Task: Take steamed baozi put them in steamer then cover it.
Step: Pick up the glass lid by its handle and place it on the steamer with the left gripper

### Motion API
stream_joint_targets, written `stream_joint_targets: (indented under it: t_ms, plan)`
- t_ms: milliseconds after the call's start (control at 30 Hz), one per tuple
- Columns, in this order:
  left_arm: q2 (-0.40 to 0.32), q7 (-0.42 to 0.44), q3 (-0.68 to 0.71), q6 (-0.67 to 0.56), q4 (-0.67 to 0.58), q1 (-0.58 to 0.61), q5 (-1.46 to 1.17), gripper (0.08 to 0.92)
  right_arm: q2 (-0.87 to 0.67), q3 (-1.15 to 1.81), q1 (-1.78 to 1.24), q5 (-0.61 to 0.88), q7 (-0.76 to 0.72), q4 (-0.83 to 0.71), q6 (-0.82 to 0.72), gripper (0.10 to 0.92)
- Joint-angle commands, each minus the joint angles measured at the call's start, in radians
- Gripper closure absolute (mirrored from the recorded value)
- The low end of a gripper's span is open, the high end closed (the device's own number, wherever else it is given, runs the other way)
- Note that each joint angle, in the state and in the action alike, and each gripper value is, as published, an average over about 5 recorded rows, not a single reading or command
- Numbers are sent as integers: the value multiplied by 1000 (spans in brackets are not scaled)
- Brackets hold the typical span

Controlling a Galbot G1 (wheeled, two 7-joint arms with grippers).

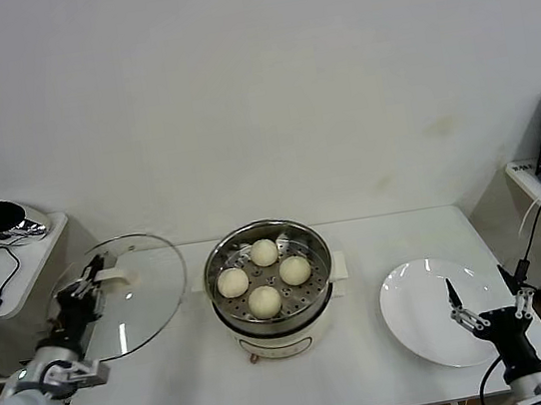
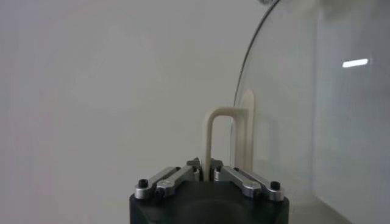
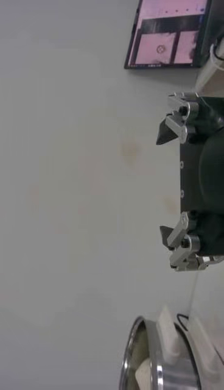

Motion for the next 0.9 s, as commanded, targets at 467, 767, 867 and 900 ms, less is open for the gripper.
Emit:
stream_joint_targets:
  t_ms: [467,767,867,900]
  plan:
    - [-262,221,727,487,33,-579,205,849,103,-29,39,-129,2,-42,13,203]
    - [-359,274,794,485,99,-614,375,849,115,-37,39,-130,2,-48,16,203]
    - [-386,278,803,491,116,-615,391,849,117,-46,37,-118,0,-42,10,203]
    - [-398,280,806,493,121,-614,396,849,117,-50,36,-114,-1,-39,7,203]
